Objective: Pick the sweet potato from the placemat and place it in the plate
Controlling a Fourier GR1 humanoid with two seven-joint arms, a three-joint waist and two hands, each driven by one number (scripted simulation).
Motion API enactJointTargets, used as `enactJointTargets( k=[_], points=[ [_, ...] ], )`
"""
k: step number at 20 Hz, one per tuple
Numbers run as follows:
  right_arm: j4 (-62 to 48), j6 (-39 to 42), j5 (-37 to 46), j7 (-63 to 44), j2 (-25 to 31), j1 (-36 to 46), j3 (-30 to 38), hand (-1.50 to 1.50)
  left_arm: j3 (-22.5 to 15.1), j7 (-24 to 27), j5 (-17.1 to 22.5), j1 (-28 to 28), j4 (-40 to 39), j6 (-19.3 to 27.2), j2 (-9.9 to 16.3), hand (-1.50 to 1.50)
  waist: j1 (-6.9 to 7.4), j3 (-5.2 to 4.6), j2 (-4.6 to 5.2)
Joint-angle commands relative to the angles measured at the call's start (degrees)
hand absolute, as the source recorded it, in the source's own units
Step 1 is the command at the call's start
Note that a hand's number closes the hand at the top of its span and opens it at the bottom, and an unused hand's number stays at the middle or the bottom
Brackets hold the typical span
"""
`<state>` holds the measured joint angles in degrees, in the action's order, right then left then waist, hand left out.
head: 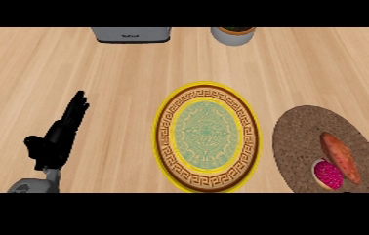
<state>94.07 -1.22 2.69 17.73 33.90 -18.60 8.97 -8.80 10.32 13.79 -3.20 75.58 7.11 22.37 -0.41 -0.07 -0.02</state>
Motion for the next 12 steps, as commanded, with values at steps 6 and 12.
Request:
enactJointTargets(
  k=[6,12],
  points=[
    [2.7,8.8,7.9,-14.5,9.9,-1.7,-1.5,-1.50,1.7,-2.1,-0.3,-1.6,0.4,-1.2,0.4,0.00,0.37,0.04,0.06],
    [1.7,11.8,12.9,-21.5,7.9,0.7,-4.2,-1.50,2.1,-2.2,-1.6,-0.6,1.0,-2.1,-0.9,0.00,0.56,0.08,0.04]
  ],
)
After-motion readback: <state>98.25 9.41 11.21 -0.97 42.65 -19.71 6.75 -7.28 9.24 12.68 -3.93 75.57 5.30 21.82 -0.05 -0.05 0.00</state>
